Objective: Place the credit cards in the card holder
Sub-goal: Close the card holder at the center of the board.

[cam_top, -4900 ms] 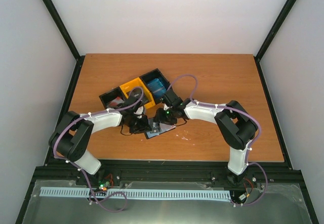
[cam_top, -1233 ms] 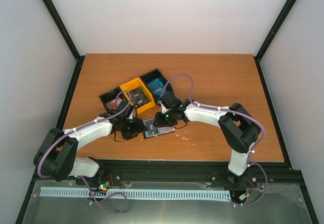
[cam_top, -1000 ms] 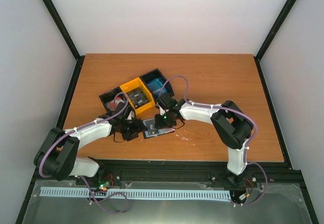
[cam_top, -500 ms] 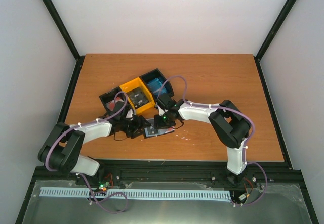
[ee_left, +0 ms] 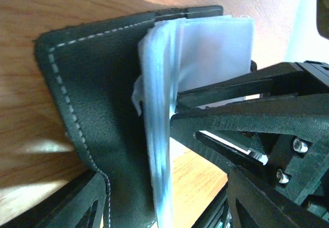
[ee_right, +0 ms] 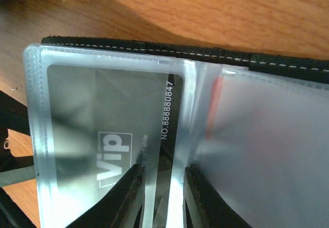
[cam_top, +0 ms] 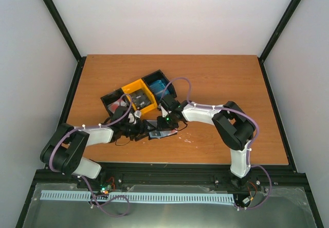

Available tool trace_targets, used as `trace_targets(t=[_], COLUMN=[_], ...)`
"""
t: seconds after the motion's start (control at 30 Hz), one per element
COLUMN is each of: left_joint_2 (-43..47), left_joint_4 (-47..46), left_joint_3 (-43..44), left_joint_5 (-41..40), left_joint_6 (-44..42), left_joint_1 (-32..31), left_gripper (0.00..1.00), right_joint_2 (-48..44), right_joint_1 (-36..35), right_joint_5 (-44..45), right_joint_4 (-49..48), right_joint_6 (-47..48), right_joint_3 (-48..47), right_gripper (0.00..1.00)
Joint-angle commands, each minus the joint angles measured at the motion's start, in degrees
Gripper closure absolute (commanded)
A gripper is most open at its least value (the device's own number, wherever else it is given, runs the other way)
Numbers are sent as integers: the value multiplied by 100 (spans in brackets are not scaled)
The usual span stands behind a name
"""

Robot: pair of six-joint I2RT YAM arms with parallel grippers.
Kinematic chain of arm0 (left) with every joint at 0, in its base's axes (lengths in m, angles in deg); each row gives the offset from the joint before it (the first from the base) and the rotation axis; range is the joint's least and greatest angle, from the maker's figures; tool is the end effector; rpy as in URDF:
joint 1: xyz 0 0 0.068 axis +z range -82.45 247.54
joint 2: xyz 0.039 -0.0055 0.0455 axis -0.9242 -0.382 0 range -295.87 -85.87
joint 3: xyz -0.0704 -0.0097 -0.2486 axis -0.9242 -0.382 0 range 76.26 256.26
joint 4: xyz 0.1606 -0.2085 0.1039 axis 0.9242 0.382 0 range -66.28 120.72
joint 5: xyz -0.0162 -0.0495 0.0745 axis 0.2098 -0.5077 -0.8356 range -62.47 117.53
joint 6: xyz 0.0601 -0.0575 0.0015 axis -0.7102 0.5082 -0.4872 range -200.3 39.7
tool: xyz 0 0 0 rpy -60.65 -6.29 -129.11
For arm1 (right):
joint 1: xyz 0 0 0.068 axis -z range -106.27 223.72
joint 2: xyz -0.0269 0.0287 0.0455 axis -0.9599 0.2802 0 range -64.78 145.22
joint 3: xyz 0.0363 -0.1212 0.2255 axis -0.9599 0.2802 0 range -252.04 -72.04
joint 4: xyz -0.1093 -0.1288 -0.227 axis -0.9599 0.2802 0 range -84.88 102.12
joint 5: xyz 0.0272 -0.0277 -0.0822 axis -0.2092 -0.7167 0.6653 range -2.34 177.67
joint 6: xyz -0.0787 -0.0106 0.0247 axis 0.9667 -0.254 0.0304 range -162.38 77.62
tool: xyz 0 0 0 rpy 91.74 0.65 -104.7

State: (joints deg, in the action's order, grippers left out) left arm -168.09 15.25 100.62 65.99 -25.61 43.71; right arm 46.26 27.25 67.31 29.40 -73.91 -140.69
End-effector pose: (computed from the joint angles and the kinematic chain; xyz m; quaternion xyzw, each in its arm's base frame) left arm 0.2239 -0.1482 0.0662 -0.1255 0.8840 -0.4465 0.0582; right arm 0.2600 0.3104 0.0794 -0.1608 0.9511 0.2597 0.0457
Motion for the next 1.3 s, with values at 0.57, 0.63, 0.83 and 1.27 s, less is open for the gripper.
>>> trace_targets(t=[0.57,0.63,0.83,1.27], left_joint_2=[-397,-430,-469,-650], left_joint_4=[584,686,807,1352], left_joint_3=[863,930,1079,1520], left_joint_5=[80,41,64,67], left_joint_6=[-1283,-1333,-1404,-1447], left_joint_1=[-16,-16,-12,-16], left_gripper=[75,76,76,75], right_joint_2=[-545,-677,-1043,-1045], right_joint_1=[268,284,344,528], right_joint_5=[812,1059,1899,1790], right_joint_4=[358,456,806,974], right_joint_6=[-134,-132,-224,-162], right_joint_3=[-6,2,80,419], right_gripper=[71,69,64,39])
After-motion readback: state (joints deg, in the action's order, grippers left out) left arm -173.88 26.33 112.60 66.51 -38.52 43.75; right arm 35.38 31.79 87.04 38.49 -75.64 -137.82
